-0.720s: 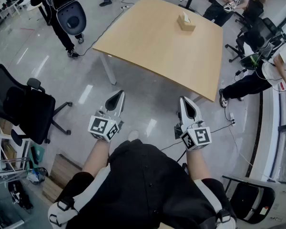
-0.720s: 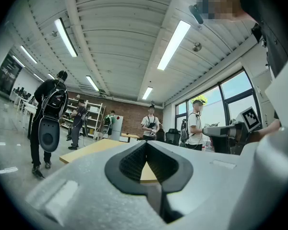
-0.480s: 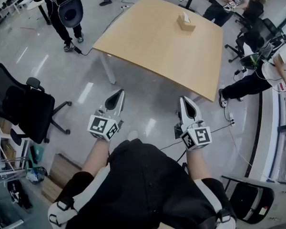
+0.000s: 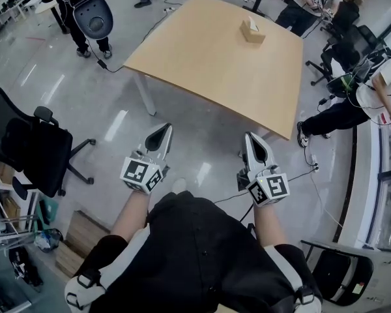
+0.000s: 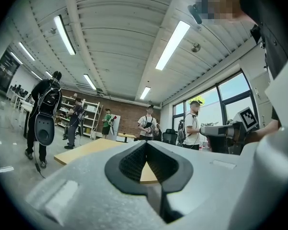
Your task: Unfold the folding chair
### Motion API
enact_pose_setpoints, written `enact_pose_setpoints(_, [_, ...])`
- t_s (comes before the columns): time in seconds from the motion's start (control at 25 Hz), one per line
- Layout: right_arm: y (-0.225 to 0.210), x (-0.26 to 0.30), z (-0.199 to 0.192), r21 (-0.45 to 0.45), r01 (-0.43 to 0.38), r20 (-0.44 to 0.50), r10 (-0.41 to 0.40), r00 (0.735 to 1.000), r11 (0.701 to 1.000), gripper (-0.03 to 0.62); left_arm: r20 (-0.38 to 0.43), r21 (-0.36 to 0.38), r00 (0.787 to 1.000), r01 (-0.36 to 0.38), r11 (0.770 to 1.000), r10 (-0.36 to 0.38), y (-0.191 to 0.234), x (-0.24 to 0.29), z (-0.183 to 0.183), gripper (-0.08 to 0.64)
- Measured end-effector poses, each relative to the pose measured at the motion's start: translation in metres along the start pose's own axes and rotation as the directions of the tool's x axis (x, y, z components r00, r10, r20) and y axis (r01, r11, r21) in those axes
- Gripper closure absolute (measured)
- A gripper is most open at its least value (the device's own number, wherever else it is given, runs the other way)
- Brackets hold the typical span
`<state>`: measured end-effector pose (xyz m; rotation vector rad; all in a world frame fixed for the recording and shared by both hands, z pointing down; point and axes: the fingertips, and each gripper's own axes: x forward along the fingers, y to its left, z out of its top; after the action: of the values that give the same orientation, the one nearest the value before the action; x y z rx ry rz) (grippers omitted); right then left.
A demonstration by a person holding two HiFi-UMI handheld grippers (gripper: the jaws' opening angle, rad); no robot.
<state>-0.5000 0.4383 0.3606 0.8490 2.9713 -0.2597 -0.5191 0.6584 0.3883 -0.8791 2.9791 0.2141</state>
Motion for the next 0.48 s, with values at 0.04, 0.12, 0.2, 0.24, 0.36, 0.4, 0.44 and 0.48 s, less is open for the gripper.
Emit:
enact_pose_setpoints(0.04, [-0.001, -0.001, 0.001, 0.006, 0.002, 0.006, -0.002, 1.000, 1.000, 0.588, -0.002, 0.000, 1.000, 0.007, 1.000, -0.007, -0.002, 0.001, 0.001, 0.561])
enact_pose_setpoints(0.12, [-0.005, -0.004, 0.003, 0.005, 0.023, 0.013, -0.023, 1.000, 1.000, 0.588, -0.003, -0.004, 1.000, 0.024, 1.000, -0.024, -0.006, 0.006, 0.002, 0.561])
enact_pose_setpoints(0.2, [-0.012, -0.008, 0.006, 0.002, 0.060, 0.020, -0.060, 0.998, 0.998, 0.588, -0.003, -0.006, 0.999, 0.053, 0.999, -0.053, -0.011, 0.013, 0.001, 0.561])
enact_pose_setpoints(0.24, [-0.016, -0.011, 0.008, 0.006, 0.081, 0.025, -0.081, 0.996, 0.997, 0.588, -0.005, -0.004, 0.997, 0.070, 0.998, -0.070, -0.014, 0.017, 0.000, 0.561])
enact_pose_setpoints(0.36, [-0.025, -0.021, 0.010, 0.015, 0.123, 0.034, -0.124, 0.992, 0.992, 0.588, -0.013, 0.002, 0.994, 0.108, 0.994, -0.108, -0.022, 0.027, -0.001, 0.561])
enact_pose_setpoints(0.4, [-0.028, -0.025, 0.011, 0.013, 0.132, 0.034, -0.132, 0.991, 0.991, 0.586, -0.013, 0.002, 0.993, 0.116, 0.993, -0.116, -0.025, 0.030, -0.001, 0.561])
enact_pose_setpoints(0.44, [-0.031, -0.029, 0.013, 0.010, 0.142, 0.036, -0.142, 0.989, 0.990, 0.588, -0.012, 0.001, 0.992, 0.126, 0.992, -0.126, -0.029, 0.033, 0.000, 0.561])
enact_pose_setpoints(0.48, [-0.036, -0.035, 0.014, 0.004, 0.160, 0.037, -0.160, 0.987, 0.987, 0.588, -0.012, 0.000, 0.990, 0.140, 0.990, -0.140, -0.034, 0.038, 0.000, 0.561])
